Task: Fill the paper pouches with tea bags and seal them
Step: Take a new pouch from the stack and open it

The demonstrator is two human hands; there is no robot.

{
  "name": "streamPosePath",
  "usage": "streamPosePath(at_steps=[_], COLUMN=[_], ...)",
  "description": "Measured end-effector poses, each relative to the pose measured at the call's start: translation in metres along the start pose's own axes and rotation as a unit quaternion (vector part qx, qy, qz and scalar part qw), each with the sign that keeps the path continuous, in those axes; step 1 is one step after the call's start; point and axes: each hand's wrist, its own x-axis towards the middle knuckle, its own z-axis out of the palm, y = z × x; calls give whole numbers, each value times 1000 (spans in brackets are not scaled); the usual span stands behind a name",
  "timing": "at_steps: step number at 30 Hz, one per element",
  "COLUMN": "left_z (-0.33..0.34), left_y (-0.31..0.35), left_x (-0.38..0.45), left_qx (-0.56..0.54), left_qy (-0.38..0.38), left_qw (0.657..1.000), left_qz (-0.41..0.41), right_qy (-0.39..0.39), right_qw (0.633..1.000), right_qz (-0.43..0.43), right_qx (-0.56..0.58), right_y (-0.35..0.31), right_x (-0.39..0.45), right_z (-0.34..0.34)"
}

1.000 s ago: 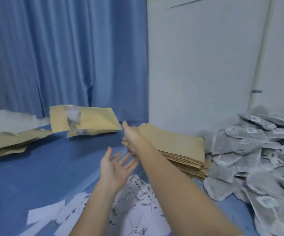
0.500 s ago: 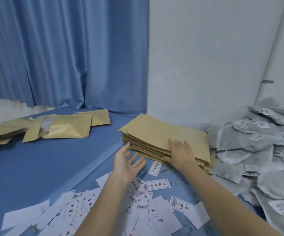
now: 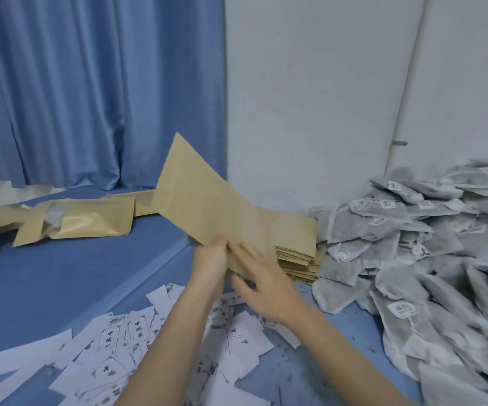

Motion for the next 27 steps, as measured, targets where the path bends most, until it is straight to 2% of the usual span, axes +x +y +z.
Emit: streamPosePath(at_steps=[1,2,3,6,7,8,9,11,13,16,18,22,24,26,27], left_z=[-1,-3,-6,-15,-18,-21,-24,-29,-34,-39,-41,-40,-32,-16,-7], left_y=[6,12,18,25,25,23,20,10,-4,-26,-38,-46,-37,-26,-22], left_x=[-7,-14,-22,-41,-47,-52,-57,-66,-71,-75,-79,-83,-87,-93,-95], left_qx=[61,132,202,352,399,455,513,590,625,662,683,629,504,354,308], left_qy=[33,61,65,8,1,5,13,22,26,3,-65,-263,-304,-257,-214], left_qw=[996,982,956,862,830,795,758,703,677,657,663,726,807,895,920], left_qz=[56,124,200,365,390,402,403,396,387,361,300,96,53,86,110], right_qy=[-34,-35,-7,105,122,134,145,171,199,212,207,200,212,213,210], right_qw=[994,977,943,773,734,713,708,724,732,717,698,689,687,685,684], right_qz=[44,91,133,221,226,231,238,270,314,375,403,451,460,461,457], right_qx=[92,192,304,585,628,648,648,612,570,549,555,531,520,521,528], right_y=[-7,-16,-26,-48,-50,-52,-54,-53,-52,-43,-36,-23,-19,-17,-16], right_x=[-1,0,1,5,3,1,-4,-13,-24,-38,-47,-60,-65,-70,-71], right_z=[-11,-23,-36,-80,-92,-103,-112,-120,-117,-104,-96,-79,-73,-70,-69])
